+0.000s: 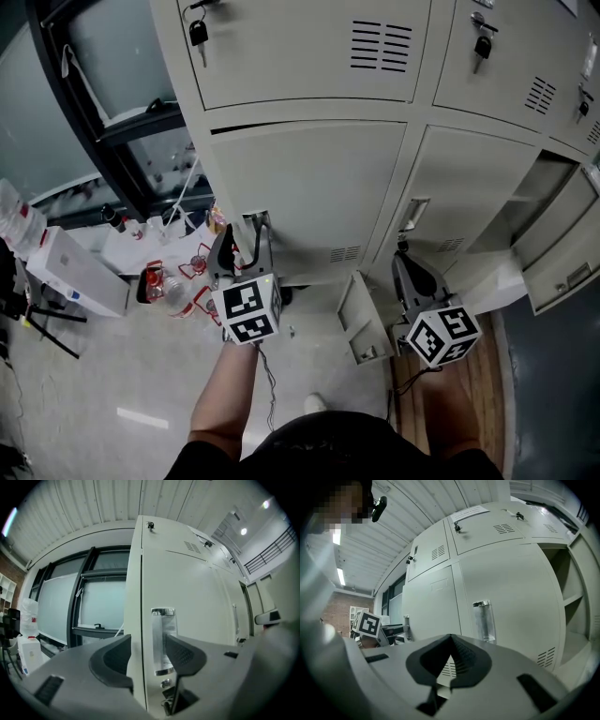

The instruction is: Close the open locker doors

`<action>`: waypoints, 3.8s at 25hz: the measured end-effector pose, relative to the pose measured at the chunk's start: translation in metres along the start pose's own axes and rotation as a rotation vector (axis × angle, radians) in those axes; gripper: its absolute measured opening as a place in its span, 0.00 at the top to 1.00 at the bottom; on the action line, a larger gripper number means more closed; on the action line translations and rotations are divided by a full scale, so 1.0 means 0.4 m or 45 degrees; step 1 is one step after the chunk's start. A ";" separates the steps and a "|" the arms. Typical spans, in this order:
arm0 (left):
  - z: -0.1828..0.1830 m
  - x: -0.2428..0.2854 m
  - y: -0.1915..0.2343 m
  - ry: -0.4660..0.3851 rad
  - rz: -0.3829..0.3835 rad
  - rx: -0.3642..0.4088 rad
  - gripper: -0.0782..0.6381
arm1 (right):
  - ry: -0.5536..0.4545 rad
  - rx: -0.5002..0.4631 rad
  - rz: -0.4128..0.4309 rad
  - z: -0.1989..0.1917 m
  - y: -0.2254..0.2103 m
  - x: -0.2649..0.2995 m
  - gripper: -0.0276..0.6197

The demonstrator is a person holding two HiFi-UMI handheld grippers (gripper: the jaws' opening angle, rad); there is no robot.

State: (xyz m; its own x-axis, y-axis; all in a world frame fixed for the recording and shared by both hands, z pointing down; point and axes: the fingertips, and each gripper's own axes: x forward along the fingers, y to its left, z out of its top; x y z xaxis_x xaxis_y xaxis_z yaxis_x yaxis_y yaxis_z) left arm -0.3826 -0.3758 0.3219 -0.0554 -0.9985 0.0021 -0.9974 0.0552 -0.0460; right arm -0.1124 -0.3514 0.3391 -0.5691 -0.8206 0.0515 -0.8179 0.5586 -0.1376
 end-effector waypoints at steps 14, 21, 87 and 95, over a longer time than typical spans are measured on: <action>-0.005 0.034 0.008 0.004 0.081 0.055 0.60 | 0.000 0.019 -0.043 -0.011 -0.017 -0.025 0.96; -0.010 0.039 0.006 0.023 0.142 0.111 0.60 | 0.002 0.020 -0.048 -0.013 -0.017 -0.036 0.96; 0.032 -0.306 -0.969 0.018 -1.294 0.011 0.89 | -0.079 -0.014 -0.743 0.050 -0.345 -0.648 0.96; 0.039 -0.372 -1.097 0.012 -1.382 0.019 0.89 | -0.117 0.012 -0.799 0.061 -0.441 -0.759 0.96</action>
State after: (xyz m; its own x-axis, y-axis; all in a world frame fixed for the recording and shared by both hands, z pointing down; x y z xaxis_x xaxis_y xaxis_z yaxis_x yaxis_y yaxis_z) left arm 0.0638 -0.2516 0.3263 0.8555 -0.5146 0.0568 -0.5140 -0.8574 -0.0266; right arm 0.2068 -0.2036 0.3238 0.0285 -0.9988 0.0399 -0.9925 -0.0330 -0.1173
